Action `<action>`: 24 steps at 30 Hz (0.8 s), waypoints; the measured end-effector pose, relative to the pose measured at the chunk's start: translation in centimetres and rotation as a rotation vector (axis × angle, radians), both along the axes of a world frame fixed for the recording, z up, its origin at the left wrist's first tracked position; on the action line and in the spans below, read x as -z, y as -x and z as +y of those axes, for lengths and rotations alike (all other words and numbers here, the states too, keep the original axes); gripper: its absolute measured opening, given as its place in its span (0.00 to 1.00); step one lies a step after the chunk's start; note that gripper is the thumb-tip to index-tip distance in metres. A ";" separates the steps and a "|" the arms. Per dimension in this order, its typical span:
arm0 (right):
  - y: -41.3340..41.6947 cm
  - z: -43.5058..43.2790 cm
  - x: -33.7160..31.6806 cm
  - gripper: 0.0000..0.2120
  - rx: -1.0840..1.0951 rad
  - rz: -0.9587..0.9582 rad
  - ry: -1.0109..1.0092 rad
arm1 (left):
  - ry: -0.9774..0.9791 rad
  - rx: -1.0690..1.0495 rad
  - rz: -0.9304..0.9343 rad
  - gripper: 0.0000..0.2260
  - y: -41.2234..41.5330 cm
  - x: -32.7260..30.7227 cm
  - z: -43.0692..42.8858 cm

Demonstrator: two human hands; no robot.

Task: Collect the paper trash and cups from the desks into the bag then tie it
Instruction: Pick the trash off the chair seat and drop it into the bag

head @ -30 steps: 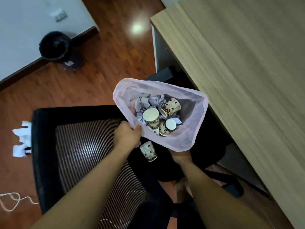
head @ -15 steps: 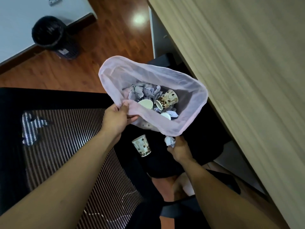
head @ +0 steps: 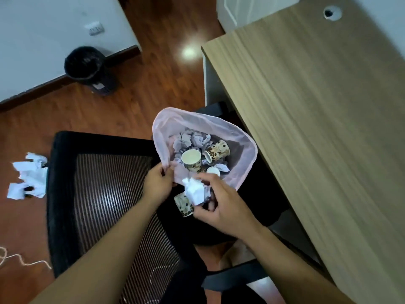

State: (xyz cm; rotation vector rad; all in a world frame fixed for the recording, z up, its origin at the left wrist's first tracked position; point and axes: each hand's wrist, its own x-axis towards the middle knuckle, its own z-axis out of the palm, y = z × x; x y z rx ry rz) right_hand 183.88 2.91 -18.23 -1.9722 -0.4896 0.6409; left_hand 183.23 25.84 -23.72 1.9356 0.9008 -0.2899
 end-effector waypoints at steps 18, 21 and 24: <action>1.4 4.2 4.5 0.15 -0.002 -0.280 0.199 | 0.199 -0.074 0.044 0.08 -1.4 1.3 2.3; 5.5 3.4 7.1 0.15 -0.111 -0.205 0.220 | 0.274 -0.091 0.029 0.07 -2.8 1.4 3.0; 6.8 4.2 11.1 0.27 -0.176 -0.018 0.389 | 0.315 -0.081 0.011 0.07 -3.9 1.5 3.5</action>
